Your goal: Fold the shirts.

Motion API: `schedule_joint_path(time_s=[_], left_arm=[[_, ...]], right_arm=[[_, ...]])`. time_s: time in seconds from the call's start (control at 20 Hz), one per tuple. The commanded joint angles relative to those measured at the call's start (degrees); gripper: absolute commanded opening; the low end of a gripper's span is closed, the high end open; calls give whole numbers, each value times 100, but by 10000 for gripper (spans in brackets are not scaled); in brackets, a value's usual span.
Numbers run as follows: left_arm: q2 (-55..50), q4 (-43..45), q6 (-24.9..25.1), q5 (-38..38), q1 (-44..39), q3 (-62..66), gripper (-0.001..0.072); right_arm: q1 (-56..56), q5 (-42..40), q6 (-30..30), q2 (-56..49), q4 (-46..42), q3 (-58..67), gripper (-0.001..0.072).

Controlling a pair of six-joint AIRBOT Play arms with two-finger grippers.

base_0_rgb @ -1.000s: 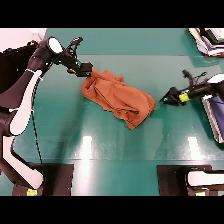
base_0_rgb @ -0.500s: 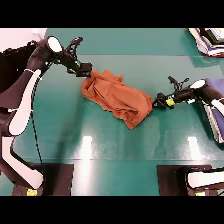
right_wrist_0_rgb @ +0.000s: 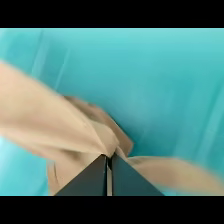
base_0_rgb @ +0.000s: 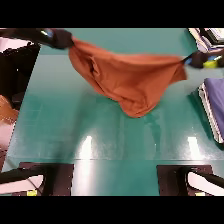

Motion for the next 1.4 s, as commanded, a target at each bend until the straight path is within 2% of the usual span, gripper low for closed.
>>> schedule_joint_path(time_s=[0.0,0.3,0.45,0.6,0.7,0.8,1.05,1.15,1.35], left_arm=[[1410,52,90,568,0,2,30],[3047,46,39,1832,0,46,29],[3060,52,46,1770,0,629,29],[2905,348,44,1554,0,708,28],[2498,678,35,1043,0,673,29],[1878,807,39,470,0,673,29],[-468,822,44,-1003,0,671,30],[-1443,822,46,-1113,0,645,30],[-2942,826,42,-376,0,636,31]], right_arm=[[-258,87,0,918,-122,918,14],[-894,175,0,1799,-120,2109,14],[-1226,415,4,1823,-114,2675,14],[-1320,933,186,1392,-105,3320,14],[-1095,1130,264,977,-107,3407,14],[-599,1110,267,560,-144,2977,14],[673,979,286,-992,-1626,1862,14],[809,732,286,-1722,-1755,1620,14],[813,236,348,-2887,-1700,1510,14]])
